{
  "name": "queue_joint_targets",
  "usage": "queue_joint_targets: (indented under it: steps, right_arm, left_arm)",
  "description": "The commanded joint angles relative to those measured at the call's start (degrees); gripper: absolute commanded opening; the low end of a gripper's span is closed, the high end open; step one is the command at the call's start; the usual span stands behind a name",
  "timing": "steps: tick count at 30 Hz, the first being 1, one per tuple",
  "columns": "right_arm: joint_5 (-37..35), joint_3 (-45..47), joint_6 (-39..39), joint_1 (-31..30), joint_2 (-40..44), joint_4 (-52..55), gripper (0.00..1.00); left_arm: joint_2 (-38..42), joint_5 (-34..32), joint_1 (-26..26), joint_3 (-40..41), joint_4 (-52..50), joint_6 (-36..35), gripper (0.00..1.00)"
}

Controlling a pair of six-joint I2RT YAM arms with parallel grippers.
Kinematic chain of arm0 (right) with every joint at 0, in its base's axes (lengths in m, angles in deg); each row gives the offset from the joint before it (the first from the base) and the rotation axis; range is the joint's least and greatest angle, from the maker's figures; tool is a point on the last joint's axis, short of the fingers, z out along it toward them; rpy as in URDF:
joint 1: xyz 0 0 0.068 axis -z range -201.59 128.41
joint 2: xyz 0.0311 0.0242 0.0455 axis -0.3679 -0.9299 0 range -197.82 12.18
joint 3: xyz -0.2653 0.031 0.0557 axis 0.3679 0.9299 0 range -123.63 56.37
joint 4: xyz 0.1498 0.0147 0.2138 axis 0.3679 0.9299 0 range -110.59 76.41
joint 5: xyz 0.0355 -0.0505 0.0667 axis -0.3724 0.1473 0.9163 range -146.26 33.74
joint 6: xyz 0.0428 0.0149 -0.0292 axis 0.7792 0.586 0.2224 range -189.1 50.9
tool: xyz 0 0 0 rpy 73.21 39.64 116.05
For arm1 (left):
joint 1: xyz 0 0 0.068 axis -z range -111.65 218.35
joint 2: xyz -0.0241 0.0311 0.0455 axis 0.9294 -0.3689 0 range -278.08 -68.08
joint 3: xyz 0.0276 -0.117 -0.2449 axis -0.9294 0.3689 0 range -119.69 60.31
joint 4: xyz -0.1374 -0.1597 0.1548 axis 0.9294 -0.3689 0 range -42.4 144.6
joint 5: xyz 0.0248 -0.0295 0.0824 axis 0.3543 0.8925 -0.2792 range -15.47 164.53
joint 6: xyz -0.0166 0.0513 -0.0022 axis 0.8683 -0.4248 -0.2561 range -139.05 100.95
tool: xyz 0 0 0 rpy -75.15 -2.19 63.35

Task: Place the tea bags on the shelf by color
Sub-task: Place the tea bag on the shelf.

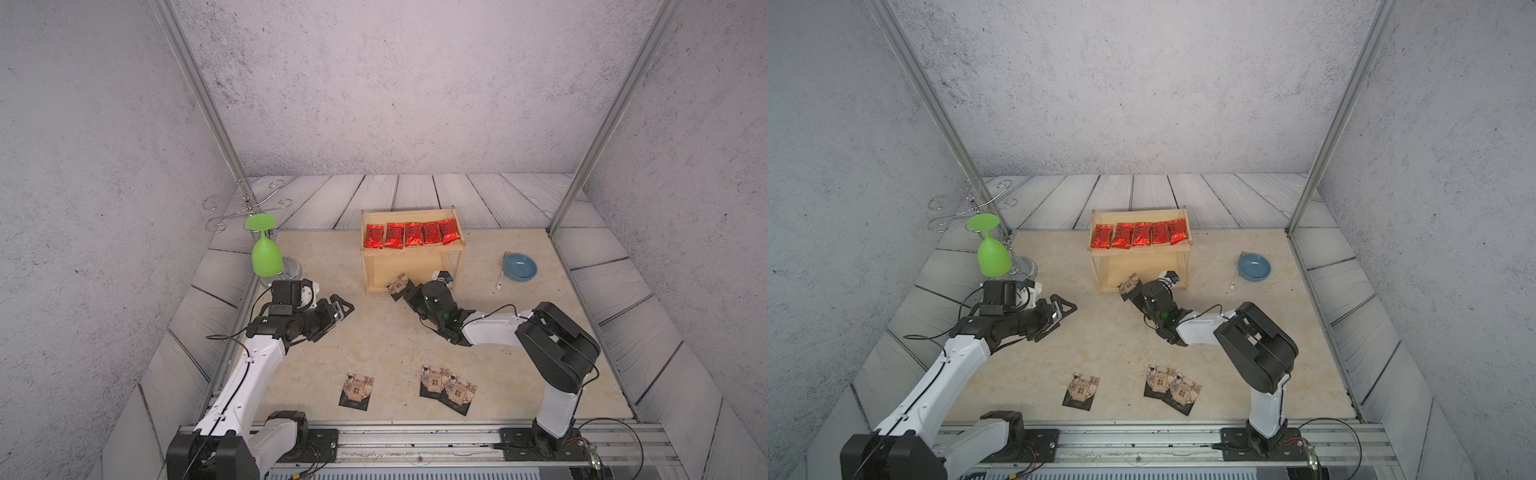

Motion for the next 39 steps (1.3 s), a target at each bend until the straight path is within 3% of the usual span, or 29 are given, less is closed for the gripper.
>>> queue_joint_targets:
  steps: [1,16,39]
  right_arm:
    - [-7.41,-3.45,0.31,-0.38,-4.01,-5.47,0.00]
    - [-10.32,-19.48,0.27,-1.26,-16.84,-4.35,0.00]
    - [-12.87,-30.09,0.88,-2.71,-25.50,2.13,0.00]
  left_arm:
    - [0.67,0.88,-0.31,-0.91,-3.32,-3.56,0.89]
    - [2.21,-2.44,-0.33,-2.03,-7.62,-6.36,0.88]
    - [3.50,-1.78,-0.25,-2.51,-8.93,-6.70,0.87]
